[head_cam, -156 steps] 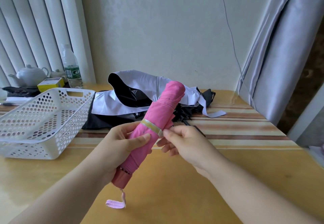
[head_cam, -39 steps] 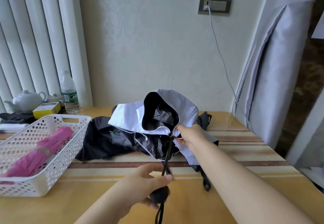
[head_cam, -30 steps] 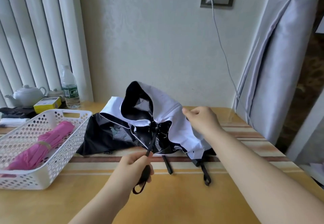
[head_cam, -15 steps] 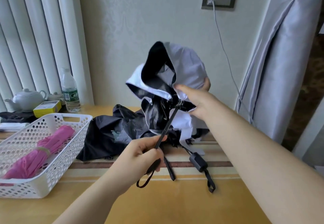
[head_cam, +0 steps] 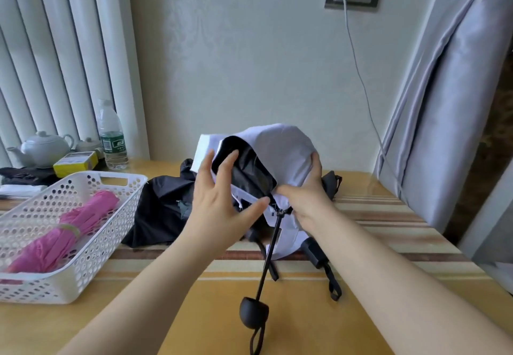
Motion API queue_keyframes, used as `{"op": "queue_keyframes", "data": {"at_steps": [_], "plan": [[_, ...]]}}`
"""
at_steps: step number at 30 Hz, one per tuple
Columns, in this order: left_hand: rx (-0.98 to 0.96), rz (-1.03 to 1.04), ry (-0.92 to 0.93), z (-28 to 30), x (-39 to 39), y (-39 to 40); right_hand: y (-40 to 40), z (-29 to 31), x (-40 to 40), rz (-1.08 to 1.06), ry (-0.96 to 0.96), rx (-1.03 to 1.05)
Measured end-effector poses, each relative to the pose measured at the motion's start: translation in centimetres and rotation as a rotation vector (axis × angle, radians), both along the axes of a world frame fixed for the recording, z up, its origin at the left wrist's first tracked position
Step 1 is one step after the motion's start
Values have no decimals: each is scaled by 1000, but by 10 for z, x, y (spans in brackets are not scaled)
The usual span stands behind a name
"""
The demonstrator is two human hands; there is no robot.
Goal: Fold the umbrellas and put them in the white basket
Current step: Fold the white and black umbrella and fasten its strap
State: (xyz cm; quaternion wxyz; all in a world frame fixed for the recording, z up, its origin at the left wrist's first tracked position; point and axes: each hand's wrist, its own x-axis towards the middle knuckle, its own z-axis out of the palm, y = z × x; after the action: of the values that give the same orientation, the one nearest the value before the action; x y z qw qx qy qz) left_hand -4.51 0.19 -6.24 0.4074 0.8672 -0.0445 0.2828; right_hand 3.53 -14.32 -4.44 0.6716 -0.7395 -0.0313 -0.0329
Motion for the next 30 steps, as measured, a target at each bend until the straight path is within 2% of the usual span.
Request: {"op": "queue_keyframes", "data": {"at_steps": [3,7,9,11,14,18,21,24,27,30], "plan": [[-108,-15,192,6,25,1,6,-5,-8,59,-44,-16],[-559,-228,421,8,35,3,9,-6,-14,130,-68,46],[-712,-318,528,5,35,6,9,-6,-14,177,-48,90],[-856,-387,544,2,36,7,9,-5,-15,273,1,113],[-1013,-374,533,7,31,2,9,-3,-19,365,53,-99],[-1129,-373,514,0,27,3,1,11,-21,341,125,-456],[-1185,-380,519,-5,24,2,-1,13,-21,306,194,-409],[-1167,-438,538,-7,19,-6,5,12,-21,229,303,-137],[-1051,-489,570,-8,15,-16,10,4,-18,194,273,21],[-838,-391,599,-9,11,-14,12,-5,-15,108,221,79]]}}
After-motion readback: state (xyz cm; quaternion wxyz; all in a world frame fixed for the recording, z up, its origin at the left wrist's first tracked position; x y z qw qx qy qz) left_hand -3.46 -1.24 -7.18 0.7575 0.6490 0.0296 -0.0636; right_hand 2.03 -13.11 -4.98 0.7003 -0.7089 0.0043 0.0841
